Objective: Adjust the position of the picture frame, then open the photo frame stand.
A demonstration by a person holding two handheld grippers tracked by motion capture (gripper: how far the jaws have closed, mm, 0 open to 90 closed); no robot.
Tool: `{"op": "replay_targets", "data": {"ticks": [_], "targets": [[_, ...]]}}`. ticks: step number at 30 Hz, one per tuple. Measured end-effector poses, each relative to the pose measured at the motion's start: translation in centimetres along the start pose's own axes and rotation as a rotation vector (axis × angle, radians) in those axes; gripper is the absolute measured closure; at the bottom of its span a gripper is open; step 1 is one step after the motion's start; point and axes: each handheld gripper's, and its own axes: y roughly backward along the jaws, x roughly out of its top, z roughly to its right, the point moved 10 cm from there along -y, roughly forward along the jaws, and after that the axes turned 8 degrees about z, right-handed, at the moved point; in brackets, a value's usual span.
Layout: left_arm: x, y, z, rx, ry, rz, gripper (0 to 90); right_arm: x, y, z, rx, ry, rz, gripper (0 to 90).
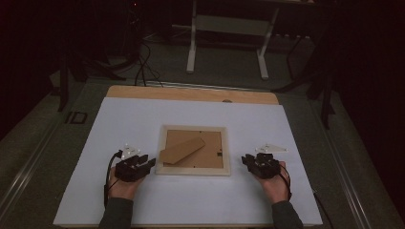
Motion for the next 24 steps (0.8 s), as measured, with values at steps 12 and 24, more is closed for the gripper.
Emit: {"op": "replay_targets", "data": {"ticks": [12,24], "targets": [[0.5,0.3,-0.4,0.000,0.033,0.033,58.0,0.1,0.2,0.3,-0.003,-0.004,0.008,69.8],[1.4,1.1,-0.4,-0.013,0.065,0.065,53.7,0.0,0.4,0.9,-0.008,-0.043,0.006,58.6]]}}
